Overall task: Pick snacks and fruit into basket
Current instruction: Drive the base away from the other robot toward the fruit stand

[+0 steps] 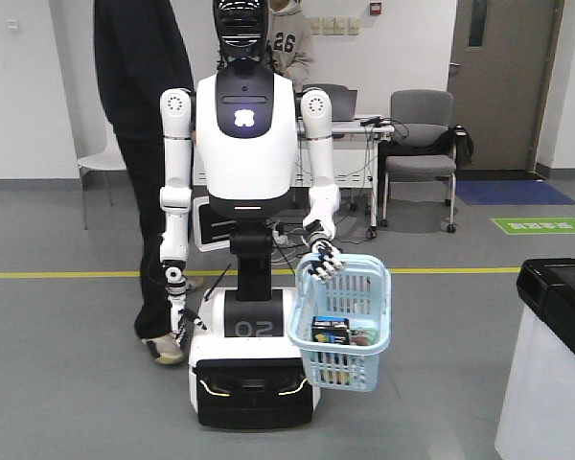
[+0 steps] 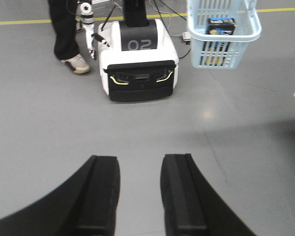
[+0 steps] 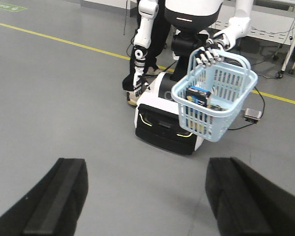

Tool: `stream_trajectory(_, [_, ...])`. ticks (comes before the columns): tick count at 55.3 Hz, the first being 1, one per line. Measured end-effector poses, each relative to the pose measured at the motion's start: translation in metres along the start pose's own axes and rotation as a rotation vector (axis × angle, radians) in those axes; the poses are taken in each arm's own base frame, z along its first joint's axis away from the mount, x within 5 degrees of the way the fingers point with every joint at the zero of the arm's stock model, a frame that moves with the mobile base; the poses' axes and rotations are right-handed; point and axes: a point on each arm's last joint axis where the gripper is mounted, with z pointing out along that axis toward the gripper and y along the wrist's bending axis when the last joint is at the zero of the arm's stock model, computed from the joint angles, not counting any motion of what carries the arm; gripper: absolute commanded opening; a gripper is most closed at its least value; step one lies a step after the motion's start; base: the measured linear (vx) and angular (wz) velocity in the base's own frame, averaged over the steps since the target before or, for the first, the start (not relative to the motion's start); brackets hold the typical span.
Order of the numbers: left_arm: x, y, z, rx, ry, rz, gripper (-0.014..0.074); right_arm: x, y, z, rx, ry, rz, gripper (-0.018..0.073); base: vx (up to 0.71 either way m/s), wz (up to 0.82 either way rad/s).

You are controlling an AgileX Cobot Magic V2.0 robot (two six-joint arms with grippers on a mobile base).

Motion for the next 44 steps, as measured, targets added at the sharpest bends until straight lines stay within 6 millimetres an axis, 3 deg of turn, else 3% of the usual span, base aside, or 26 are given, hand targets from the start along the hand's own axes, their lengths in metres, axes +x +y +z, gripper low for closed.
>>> stream_trajectory(44, [0.0000, 0.0000, 0.0000, 0.000, 0.000, 0.000, 0.0328, 0.0001, 0.0001, 0.0000, -0.001, 0.001, 0.000, 0.0547, -0.08, 0.45])
